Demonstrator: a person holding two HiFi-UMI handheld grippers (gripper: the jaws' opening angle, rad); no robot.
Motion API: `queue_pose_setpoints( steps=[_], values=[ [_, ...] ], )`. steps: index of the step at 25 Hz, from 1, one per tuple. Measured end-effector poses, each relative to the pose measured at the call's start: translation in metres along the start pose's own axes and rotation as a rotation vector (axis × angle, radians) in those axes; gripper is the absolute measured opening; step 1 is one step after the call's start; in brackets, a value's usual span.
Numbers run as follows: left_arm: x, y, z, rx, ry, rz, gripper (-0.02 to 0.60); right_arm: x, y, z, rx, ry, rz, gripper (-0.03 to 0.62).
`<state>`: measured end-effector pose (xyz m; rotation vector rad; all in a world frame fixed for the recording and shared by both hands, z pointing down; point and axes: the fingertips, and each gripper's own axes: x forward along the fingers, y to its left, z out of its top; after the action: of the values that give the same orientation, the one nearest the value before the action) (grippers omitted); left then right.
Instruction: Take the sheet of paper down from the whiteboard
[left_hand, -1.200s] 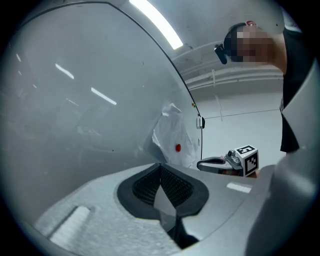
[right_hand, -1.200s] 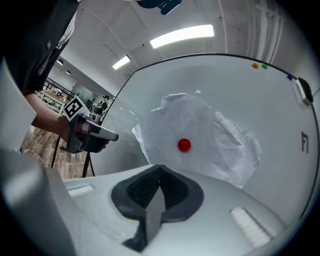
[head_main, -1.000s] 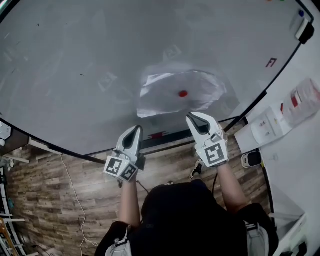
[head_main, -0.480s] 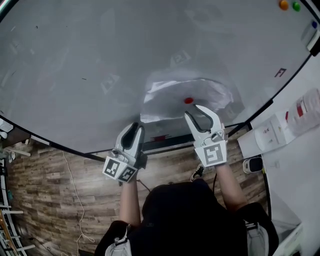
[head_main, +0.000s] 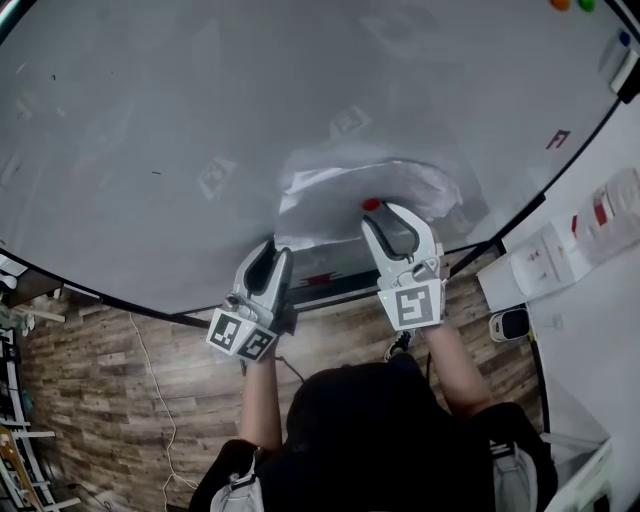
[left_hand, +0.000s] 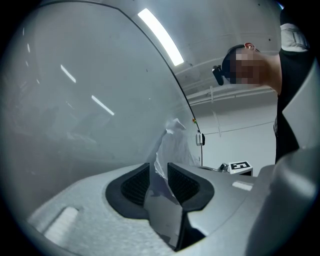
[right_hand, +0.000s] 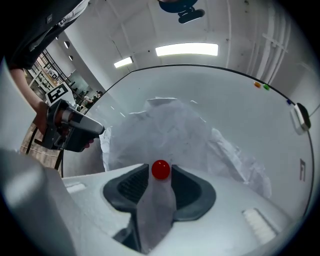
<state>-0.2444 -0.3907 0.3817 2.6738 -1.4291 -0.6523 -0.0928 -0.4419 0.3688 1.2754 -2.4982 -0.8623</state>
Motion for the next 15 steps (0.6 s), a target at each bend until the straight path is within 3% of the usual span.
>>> queue_pose_setpoints(
  steps=[6, 10, 15],
  values=[
    [0.0047, -0.0003, 0.0005, 0.004, -0.002, -0.003, 0.102, 0.0055, 0.0007, 0.0042, -0.014, -0.016, -0.024, 0.146],
    [0.0018, 0.0027, 0.0016, 0.023, 0.0, 0.012, 0.043, 0.0074, -0.0008, 0.005, -0.028, -0.006, -0.044, 0.141],
    [0.0029, 0.0023, 0.0035, 0.042, 0.012, -0.003, 0.025, 0.008, 0.0003, 0.0067, -0.023, -0.007, -0.053, 0.129]
  ],
)
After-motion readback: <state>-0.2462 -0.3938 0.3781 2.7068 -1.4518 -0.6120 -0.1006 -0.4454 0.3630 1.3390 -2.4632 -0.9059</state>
